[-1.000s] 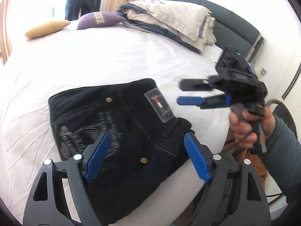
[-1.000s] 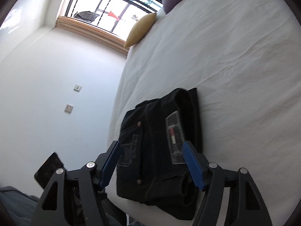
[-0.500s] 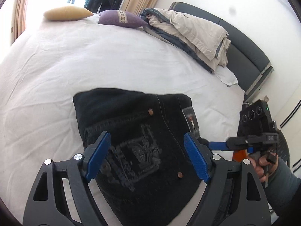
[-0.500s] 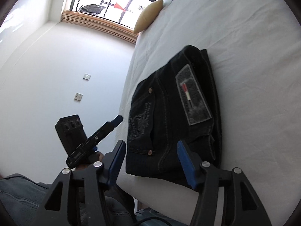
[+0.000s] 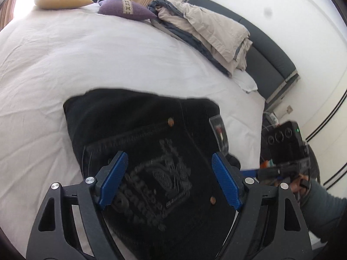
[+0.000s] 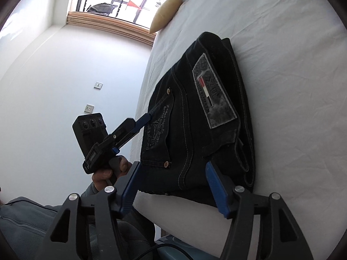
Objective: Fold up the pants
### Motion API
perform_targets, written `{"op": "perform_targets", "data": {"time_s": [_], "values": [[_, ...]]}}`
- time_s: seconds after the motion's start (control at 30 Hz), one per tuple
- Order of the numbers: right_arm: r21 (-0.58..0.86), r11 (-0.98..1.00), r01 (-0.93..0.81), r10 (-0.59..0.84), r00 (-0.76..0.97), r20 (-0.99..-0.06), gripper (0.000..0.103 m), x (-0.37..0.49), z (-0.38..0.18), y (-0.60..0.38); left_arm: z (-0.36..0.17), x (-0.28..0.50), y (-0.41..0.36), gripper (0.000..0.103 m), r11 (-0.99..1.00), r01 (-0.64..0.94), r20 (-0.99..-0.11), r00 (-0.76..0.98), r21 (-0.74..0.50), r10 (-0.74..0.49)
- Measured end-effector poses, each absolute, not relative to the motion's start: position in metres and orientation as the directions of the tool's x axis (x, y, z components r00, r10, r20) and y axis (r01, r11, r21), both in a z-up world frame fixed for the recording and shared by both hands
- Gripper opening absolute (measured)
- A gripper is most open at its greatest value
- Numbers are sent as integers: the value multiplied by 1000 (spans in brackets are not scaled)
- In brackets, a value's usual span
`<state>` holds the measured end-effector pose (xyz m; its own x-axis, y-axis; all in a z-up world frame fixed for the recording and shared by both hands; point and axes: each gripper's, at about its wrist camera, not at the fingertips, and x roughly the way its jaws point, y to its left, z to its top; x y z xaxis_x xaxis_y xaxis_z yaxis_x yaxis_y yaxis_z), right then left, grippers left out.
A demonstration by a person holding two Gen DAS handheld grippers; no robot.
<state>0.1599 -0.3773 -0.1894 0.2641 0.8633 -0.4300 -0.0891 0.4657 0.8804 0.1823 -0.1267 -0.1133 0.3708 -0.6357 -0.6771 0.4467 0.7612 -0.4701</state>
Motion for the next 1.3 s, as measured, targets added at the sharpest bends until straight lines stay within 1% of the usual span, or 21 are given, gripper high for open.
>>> {"op": "perform_targets", "data": {"time_s": [0.07, 0.2, 0.33, 0.4, 0.43, 0.5, 0.57, 0.63, 0.73, 0.8, 0.87, 0.93, 1.0, 1.03, 1.1, 1.13, 1.17, 1.2, 1.23, 1.27, 1.3], "values": [[883, 462, -84, 865, 262, -428, 62, 162, -190, -374, -116, 157, -122, 79, 765, 474, -683, 379, -437, -625], [886, 455, -87, 868, 266, -419, 62, 158, -185, -370, -110, 111, -117, 79, 773, 514, -696, 396, -373, -599], [877, 473, -89, 863, 247, -441, 62, 156, -185, -371, -126, 61, -138, 83, 757, 614, -778, 356, -223, -518], [857, 502, -112, 852, 234, -469, 62, 155, -174, -362, -131, 47, -143, 84, 748, 640, -801, 349, -175, -487], [844, 520, -132, 842, 244, -481, 63, 155, -165, -362, -128, 46, -141, 84, 745, 642, -799, 344, -183, -493], [837, 525, -157, 832, 302, -465, 66, 159, -147, -374, -116, 52, -129, 84, 760, 605, -767, 362, -238, -529], [831, 535, -151, 809, 373, -454, 73, 168, -140, -391, -104, 67, -113, 86, 795, 542, -736, 413, -274, -536], [814, 571, -104, 772, 404, -490, 76, 185, -145, -403, -105, 89, -103, 86, 819, 472, -735, 419, -326, -533], [811, 584, -46, 762, 377, -527, 76, 213, -167, -405, -119, 127, -93, 86, 825, 364, -735, 387, -433, -557], [809, 588, -8, 763, 339, -551, 76, 229, -186, -402, -132, 147, -87, 86, 833, 282, -754, 356, -476, -551], [820, 573, 1, 774, 330, -541, 76, 239, -197, -399, -148, 165, -88, 86, 818, 228, -765, 290, -528, -575], [826, 563, -21, 783, 333, -525, 76, 245, -196, -394, -159, 177, -89, 84, 814, 196, -771, 261, -547, -581], [819, 572, -42, 787, 309, -534, 75, 251, -195, -382, -164, 184, -93, 84, 809, 193, -768, 255, -555, -588], [809, 585, -53, 783, 295, -547, 73, 254, -195, -375, -165, 188, -96, 82, 805, 192, -767, 247, -561, -593], [795, 603, -62, 776, 275, -567, 71, 260, -196, -364, -168, 196, -101, 71, 802, 186, -771, 221, -567, -597], [790, 610, -61, 772, 272, -575, 67, 261, -195, -360, -169, 200, -102, 64, 801, 176, -773, 212, -572, -598], [783, 620, -53, 764, 267, -587, 57, 264, -196, -360, -169, 203, -102, 60, 796, 164, -770, 201, -583, -606], [773, 633, -40, 753, 262, -603, 50, 264, -197, -359, -169, 206, -102, 57, 791, 155, -768, 193, -591, -611], [770, 638, -33, 749, 260, -609, 43, 264, -198, -358, -168, 208, -101, 50, 791, 149, -767, 193, -594, -612], [761, 648, -36, 741, 261, -618, 41, 263, -197, -358, -168, 209, -100, 43, 788, 150, -764, 193, -597, -616], [749, 662, -44, 730, 264, -630, 39, 262, -194, -357, -166, 207, -98, 39, 783, 154, -758, 197, -603, -622]]}}
